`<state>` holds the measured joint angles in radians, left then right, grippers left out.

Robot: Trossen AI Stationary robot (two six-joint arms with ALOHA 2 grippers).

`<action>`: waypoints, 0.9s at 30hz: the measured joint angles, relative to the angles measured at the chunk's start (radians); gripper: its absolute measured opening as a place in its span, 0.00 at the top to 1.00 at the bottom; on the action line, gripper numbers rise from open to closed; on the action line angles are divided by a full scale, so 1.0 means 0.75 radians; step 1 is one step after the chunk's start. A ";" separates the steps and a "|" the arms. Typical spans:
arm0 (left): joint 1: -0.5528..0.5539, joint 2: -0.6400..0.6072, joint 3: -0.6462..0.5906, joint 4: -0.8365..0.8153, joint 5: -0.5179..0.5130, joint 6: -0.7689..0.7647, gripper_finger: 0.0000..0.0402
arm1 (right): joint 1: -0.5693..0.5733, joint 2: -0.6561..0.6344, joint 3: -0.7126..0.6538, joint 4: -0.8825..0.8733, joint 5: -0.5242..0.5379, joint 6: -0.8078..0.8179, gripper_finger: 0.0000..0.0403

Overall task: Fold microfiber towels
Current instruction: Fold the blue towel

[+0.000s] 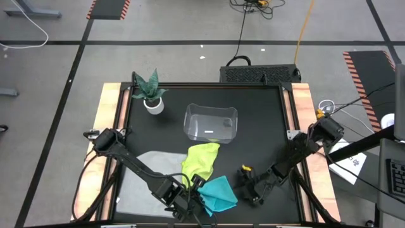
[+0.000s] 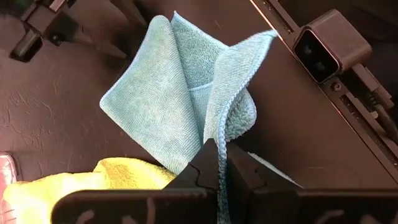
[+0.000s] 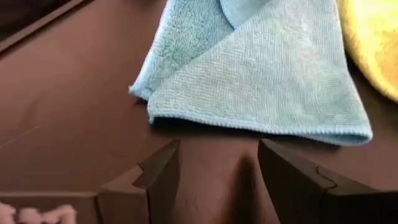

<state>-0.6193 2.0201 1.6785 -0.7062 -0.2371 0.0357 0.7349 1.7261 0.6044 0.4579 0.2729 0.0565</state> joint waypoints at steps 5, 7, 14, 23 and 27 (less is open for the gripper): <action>0.001 0.000 0.000 0.000 0.000 0.000 0.99 | 0.042 0.040 0.046 -0.025 0.079 -0.058 0.48; 0.001 0.000 0.000 -0.001 0.000 -0.001 0.98 | 0.060 0.040 0.051 -0.026 0.095 -0.081 0.48; 0.001 0.001 0.000 -0.004 0.000 -0.015 0.98 | 0.145 0.044 0.052 0.000 0.197 -0.170 0.48; 0.001 0.001 0.000 -0.003 0.001 -0.027 0.94 | 0.185 0.046 0.049 0.141 0.194 -0.307 0.55; 0.001 0.001 0.000 -0.003 0.001 -0.025 0.98 | 0.164 0.045 0.049 0.130 0.181 -0.307 0.63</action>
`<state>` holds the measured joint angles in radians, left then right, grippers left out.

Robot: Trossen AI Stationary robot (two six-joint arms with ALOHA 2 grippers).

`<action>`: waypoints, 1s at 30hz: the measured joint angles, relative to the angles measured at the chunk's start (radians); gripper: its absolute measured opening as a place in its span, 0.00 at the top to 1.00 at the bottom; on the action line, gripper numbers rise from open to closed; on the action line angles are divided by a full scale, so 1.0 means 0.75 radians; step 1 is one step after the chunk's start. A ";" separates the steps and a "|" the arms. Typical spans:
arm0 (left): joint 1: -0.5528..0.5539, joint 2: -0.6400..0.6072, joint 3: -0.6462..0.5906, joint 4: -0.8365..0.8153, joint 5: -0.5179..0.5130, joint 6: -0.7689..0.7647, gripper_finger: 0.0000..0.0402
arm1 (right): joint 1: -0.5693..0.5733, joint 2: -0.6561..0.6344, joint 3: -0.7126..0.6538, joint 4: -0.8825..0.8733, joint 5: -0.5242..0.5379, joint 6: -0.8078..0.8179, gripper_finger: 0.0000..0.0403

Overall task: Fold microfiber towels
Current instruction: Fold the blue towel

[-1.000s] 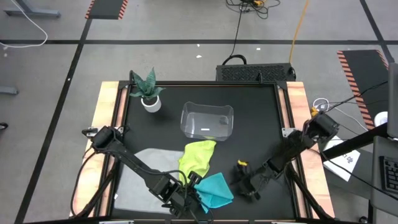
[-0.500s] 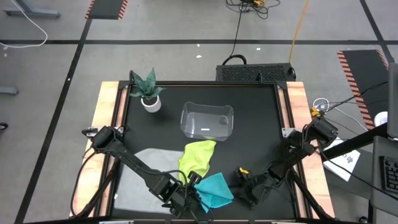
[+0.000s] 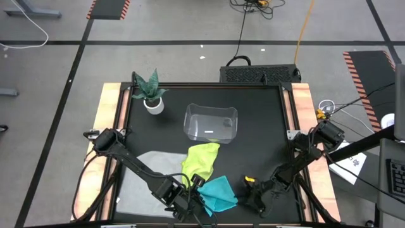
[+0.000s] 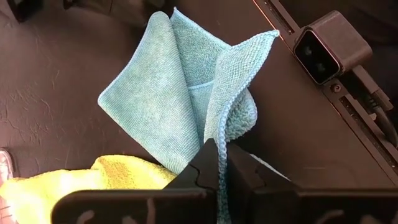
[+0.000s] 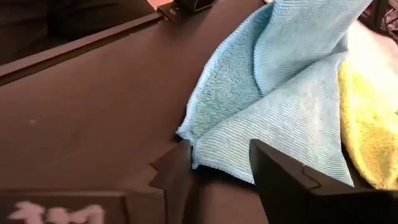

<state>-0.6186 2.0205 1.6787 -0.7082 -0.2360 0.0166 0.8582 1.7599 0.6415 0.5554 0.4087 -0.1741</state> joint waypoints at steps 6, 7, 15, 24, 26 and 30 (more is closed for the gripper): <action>0.000 0.000 0.000 0.001 0.030 -0.001 0.95 | -0.008 -0.001 0.000 -0.030 -0.032 0.010 0.70; 0.000 0.000 0.000 0.002 0.029 -0.001 0.94 | -0.008 -0.001 0.000 -0.026 -0.032 0.010 0.70; 0.000 0.000 0.000 0.004 0.029 0.006 0.98 | -0.019 -0.002 0.000 -0.006 -0.039 0.016 0.70; 0.000 0.001 0.000 0.007 0.029 0.004 0.93 | -0.027 -0.002 0.000 -0.009 -0.097 0.030 0.70; 0.000 0.001 0.000 0.007 0.029 0.006 0.94 | -0.032 -0.002 0.000 -0.008 -0.097 0.028 0.70; 0.000 0.001 0.000 0.008 0.029 0.006 0.98 | -0.051 0.026 0.001 0.005 -0.096 0.034 0.70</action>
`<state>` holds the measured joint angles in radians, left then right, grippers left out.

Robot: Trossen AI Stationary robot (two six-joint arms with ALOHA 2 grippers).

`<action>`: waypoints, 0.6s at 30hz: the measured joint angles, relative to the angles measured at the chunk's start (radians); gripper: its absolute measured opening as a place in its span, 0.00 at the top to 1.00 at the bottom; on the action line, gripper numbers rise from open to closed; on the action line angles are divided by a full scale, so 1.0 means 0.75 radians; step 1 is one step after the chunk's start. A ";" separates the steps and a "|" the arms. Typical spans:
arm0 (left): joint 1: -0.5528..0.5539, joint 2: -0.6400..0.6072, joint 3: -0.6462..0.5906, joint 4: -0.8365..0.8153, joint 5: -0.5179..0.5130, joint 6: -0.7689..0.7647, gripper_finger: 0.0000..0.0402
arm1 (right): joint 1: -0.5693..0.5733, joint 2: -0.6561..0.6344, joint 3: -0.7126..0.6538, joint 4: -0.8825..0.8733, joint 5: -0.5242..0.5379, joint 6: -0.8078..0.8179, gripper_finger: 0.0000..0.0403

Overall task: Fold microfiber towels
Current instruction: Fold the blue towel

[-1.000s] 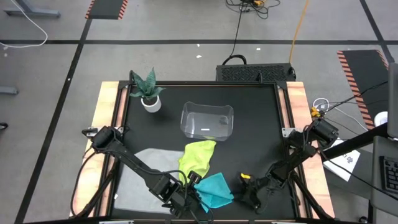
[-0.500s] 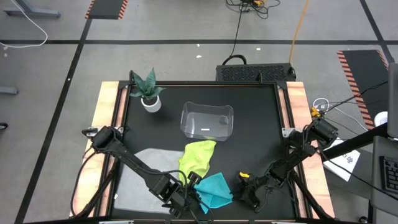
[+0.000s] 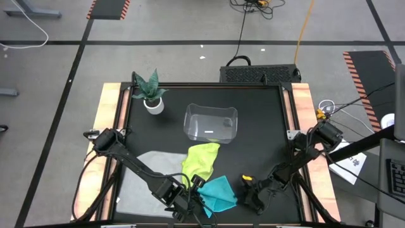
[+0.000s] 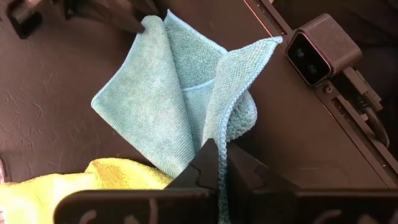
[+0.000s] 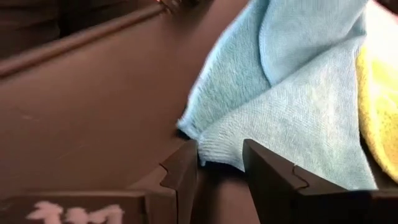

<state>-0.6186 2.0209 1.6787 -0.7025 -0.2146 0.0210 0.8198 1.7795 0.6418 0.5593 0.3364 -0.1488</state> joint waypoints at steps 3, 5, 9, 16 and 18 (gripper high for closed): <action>0.000 0.000 -0.001 0.002 0.000 0.000 0.98 | -0.020 0.051 0.000 0.063 0.001 -0.004 0.70; 0.000 0.000 0.000 0.005 0.000 0.001 0.95 | -0.034 0.079 0.001 0.102 -0.001 -0.002 0.70; 0.000 0.000 -0.001 0.005 0.000 0.001 0.93 | -0.044 0.086 0.002 0.107 -0.001 0.000 0.73; 0.000 0.001 0.000 -0.001 0.001 0.014 0.98 | -0.045 0.043 0.006 0.096 0.002 -0.033 0.98; 0.000 0.001 0.000 -0.003 0.002 0.013 0.99 | -0.045 0.005 0.006 0.065 0.001 -0.024 0.98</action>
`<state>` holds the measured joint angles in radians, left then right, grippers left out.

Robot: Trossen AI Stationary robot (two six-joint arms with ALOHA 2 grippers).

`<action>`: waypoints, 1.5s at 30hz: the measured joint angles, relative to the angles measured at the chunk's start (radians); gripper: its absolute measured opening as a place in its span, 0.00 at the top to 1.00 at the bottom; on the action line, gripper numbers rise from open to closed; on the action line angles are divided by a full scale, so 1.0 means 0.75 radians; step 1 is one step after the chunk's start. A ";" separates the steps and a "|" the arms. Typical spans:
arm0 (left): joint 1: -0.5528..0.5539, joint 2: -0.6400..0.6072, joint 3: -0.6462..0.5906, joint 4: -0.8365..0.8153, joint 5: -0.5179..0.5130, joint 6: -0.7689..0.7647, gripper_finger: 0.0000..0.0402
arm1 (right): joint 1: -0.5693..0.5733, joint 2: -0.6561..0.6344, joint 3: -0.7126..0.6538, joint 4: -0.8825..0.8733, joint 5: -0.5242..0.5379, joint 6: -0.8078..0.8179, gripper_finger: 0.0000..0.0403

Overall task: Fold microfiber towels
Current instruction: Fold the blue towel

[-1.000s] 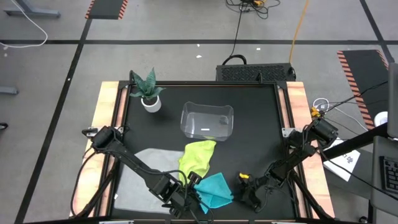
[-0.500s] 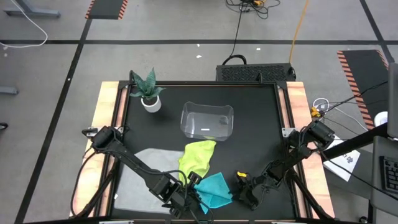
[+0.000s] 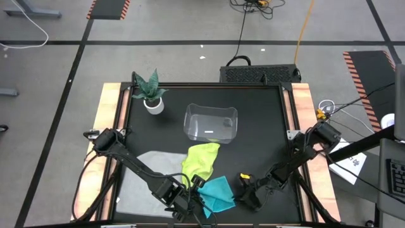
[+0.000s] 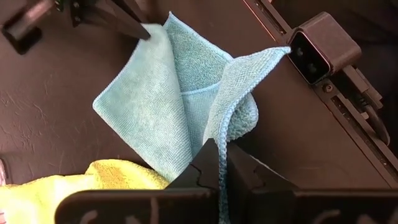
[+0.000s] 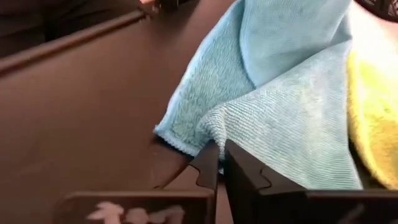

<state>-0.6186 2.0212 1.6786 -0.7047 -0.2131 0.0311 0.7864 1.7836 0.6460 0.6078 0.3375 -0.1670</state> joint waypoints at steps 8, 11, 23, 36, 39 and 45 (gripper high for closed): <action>-0.011 0.000 0.000 -0.027 0.081 -0.021 0.87 | -0.002 -0.287 0.000 -0.173 0.009 -0.003 0.99; -0.027 0.000 0.000 -0.056 0.080 -0.036 0.81 | -0.002 -0.429 0.001 -0.243 0.048 -0.014 1.00; -0.081 0.001 0.000 -0.214 -0.071 -0.150 0.73 | 0.108 -0.799 0.002 -0.557 0.250 0.141 1.00; -0.086 0.112 0.000 0.114 -0.021 -0.111 0.73 | 0.076 -0.789 0.002 -0.638 0.318 0.205 1.00; -0.087 0.173 -0.001 0.110 -0.021 -0.086 0.73 | 0.060 -0.789 0.002 -0.640 0.318 0.202 1.00; -0.095 0.196 -0.002 0.111 -0.027 -0.083 0.73 | 0.032 -0.789 0.002 -0.642 0.316 0.197 1.00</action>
<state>-0.6901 2.1685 1.6772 -0.6216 -0.2336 -0.0308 0.8107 1.1919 0.6476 0.1267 0.5749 -0.0189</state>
